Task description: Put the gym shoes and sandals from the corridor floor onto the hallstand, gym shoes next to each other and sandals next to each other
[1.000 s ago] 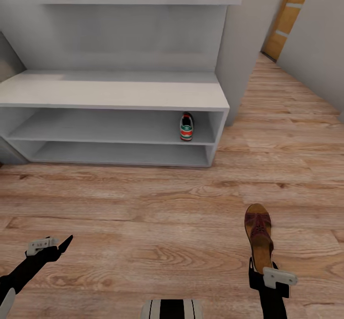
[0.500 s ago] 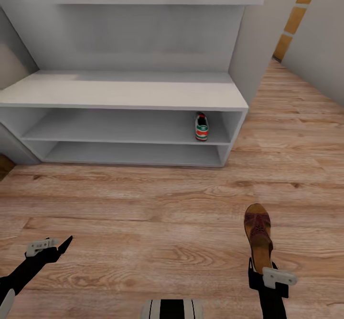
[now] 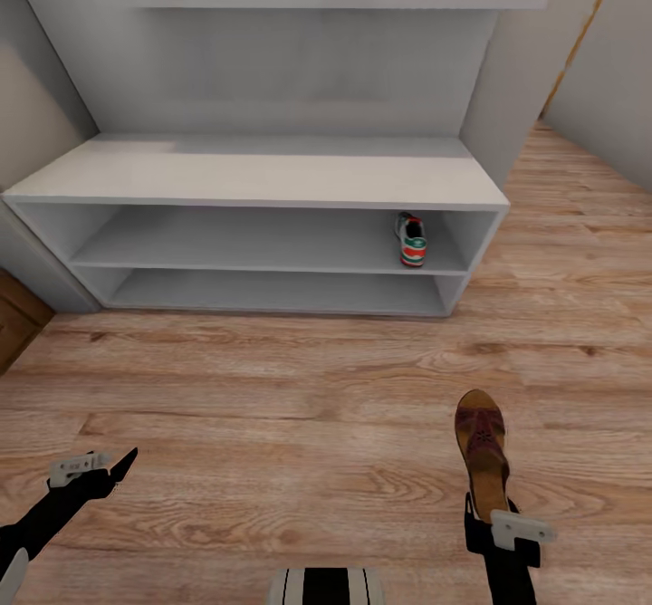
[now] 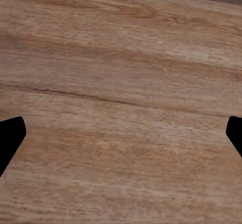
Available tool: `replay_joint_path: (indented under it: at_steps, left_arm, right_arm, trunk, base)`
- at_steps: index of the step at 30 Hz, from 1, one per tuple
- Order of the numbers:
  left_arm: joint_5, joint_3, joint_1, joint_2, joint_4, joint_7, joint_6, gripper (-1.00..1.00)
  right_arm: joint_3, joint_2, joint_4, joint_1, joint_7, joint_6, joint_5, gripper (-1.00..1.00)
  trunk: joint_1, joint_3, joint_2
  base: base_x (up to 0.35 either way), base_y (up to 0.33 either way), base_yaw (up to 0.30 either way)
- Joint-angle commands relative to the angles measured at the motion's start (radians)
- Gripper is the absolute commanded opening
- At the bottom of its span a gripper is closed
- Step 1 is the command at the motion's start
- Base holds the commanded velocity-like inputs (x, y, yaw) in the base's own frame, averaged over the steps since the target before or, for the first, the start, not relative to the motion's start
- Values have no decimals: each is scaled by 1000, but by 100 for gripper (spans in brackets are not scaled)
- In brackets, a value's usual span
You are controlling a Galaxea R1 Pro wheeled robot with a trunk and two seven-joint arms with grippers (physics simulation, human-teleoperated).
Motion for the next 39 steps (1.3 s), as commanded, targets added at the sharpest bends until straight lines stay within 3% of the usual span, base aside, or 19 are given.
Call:
replay_joint_path:
  at_steps: [1,9,20,39]
  left_arm:
    - [6,1,-1,0,2,-5,-1,100]
    - [6,0,-1,-2,2,-5,-1,100]
    - [3,-1,-1,-4,2,-5,-2,100]
    - [3,-1,-1,-4,2,-5,-1,100]
  right_arm:
    - [1,1,0,0,-3,0,10,-100]
    - [12,0,3,0,-3,0,10,-100]
    - [15,-1,3,0,-3,0,10,-100]
    - [15,-1,3,1,-3,0,10,-100]
  trunk:
    - [0,-1,0]
    - [0,-1,0]
    - [0,-1,0]
    - [0,-1,0]
  base:
    - [0,313,0]
    - [0,286,0]
    - [0,112,0]
    - [0,284,0]
